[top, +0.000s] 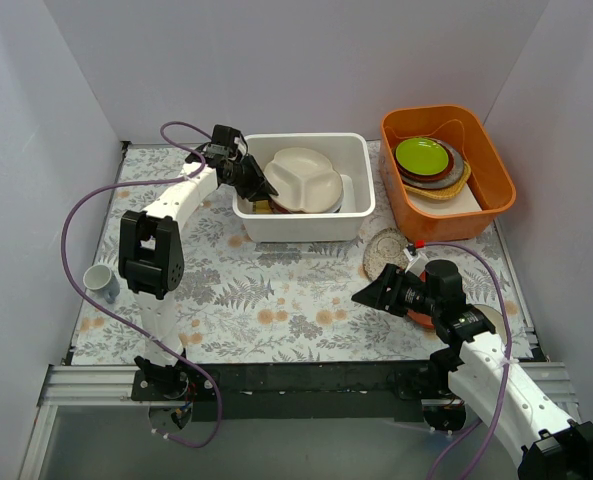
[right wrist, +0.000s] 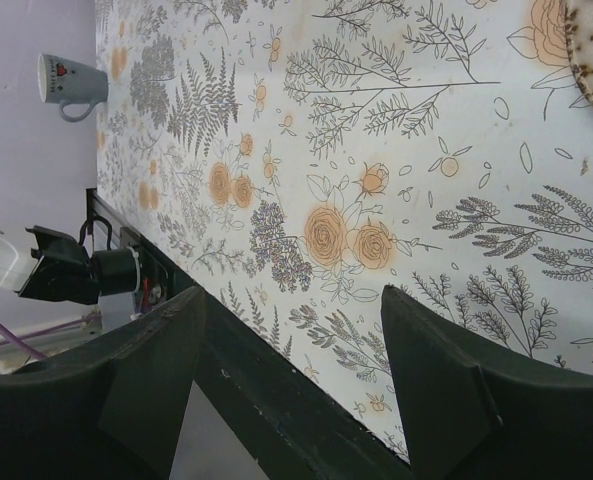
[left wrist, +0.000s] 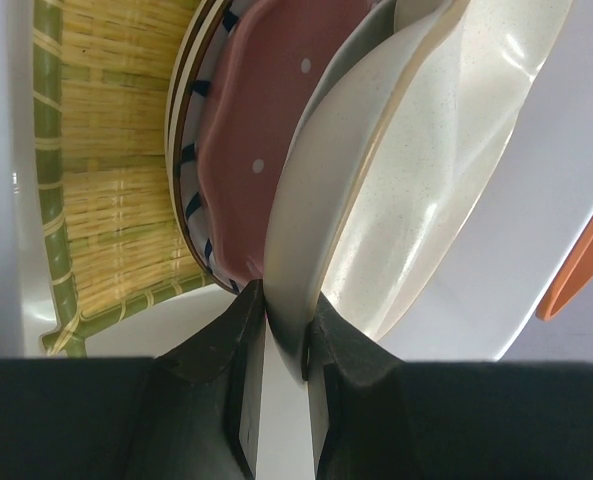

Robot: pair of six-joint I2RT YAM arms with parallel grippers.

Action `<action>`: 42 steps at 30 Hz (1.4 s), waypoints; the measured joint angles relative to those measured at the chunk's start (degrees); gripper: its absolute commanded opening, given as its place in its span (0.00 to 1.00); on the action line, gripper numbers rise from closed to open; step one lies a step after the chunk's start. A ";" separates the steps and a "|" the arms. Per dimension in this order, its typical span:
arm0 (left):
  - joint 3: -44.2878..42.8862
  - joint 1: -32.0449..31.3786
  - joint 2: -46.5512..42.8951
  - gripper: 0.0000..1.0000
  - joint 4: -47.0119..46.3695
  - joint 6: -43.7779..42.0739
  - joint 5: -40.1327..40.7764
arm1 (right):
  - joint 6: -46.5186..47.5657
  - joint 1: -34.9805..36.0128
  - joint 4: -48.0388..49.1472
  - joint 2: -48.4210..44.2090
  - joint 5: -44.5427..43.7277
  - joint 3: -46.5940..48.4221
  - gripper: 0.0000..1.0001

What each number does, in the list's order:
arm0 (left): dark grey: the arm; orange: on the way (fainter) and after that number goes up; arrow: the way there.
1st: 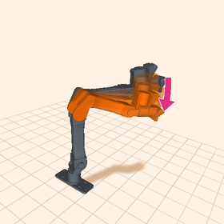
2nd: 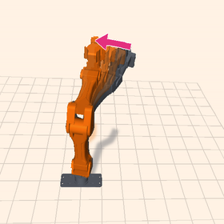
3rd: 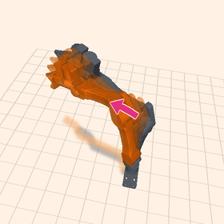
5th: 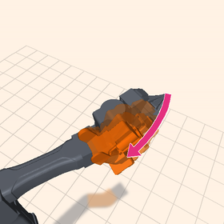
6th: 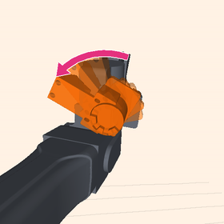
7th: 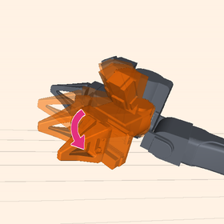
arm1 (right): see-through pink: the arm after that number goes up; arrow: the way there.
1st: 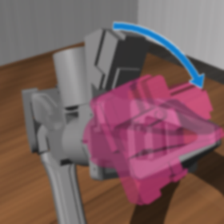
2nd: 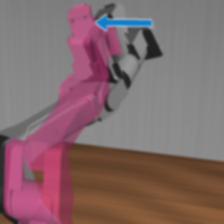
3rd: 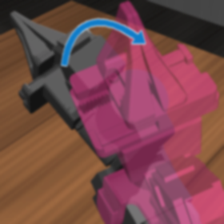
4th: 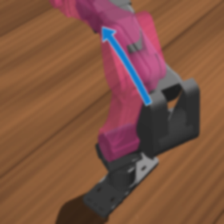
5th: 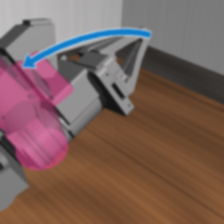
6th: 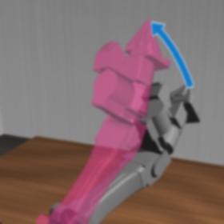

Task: Place the plates into the plastic bin on the countertop
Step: Place the plate in the plastic bin.

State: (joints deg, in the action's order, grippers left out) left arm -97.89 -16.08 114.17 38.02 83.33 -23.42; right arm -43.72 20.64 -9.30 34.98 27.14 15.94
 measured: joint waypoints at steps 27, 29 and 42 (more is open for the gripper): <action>-5.68 -0.24 -0.46 0.67 4.09 -0.42 6.82 | 0.39 0.00 -1.25 -1.97 -0.20 0.00 0.79; -5.68 -0.15 -1.05 0.67 4.61 -0.50 7.58 | 0.39 0.00 -1.25 -2.19 -0.20 0.00 0.79; -5.68 -0.02 -6.67 0.00 2.80 -1.14 8.02 | 0.37 0.00 -1.88 -3.78 -0.26 0.00 0.79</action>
State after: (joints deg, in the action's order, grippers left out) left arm -103.57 -16.10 107.50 40.82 82.19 -15.40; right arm -43.35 20.64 -11.18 31.20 26.87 15.94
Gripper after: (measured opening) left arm 0.139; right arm 0.786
